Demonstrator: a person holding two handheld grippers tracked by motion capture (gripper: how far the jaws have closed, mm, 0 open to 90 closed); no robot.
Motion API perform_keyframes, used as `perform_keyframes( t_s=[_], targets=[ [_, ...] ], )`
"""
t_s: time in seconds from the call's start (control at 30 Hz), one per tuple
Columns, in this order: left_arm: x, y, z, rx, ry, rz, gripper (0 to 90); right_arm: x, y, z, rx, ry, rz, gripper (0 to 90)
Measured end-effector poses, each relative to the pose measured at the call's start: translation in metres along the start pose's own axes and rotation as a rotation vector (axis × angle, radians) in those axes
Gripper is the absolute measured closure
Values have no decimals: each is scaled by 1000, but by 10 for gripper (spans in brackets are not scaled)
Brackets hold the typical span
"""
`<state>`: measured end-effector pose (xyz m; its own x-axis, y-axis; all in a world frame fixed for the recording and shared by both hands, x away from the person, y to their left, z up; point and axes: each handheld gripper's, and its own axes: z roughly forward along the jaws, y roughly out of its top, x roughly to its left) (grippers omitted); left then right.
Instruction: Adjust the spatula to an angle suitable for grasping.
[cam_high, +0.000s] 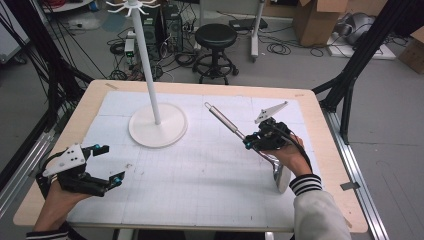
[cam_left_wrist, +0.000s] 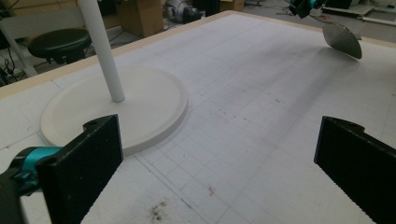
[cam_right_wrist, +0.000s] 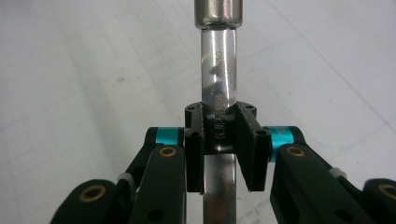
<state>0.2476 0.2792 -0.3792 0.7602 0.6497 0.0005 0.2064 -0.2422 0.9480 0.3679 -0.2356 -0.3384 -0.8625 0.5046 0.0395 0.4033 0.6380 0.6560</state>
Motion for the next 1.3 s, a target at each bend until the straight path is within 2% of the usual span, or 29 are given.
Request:
perform_keyframes(
  t_s=[0.43, 0.57, 0.77, 0.93, 1.1, 1.3],
  targets=[
    [1, 2, 3, -2, -5, -2, 17, 22, 14, -31, -189, 101, -80, 750],
    [2, 2, 2, -7, -4, -2, 17, 28, 21, -38, -253, 145, -86, 749],
    [3, 1, 1, -7, -3, -11, 17, 38, 29, -44, -327, 190, -130, 749],
    [3, 1, 1, -5, -4, -12, 17, 49, 37, -46, -355, 224, -162, 749],
    [3, 1, 0, -7, -5, -13, 17, 59, 47, -46, -386, 254, -214, 749],
    [4, -1, -2, -8, 1, -14, 17, 70, 58, -45, -408, 291, -248, 749]
  ],
)
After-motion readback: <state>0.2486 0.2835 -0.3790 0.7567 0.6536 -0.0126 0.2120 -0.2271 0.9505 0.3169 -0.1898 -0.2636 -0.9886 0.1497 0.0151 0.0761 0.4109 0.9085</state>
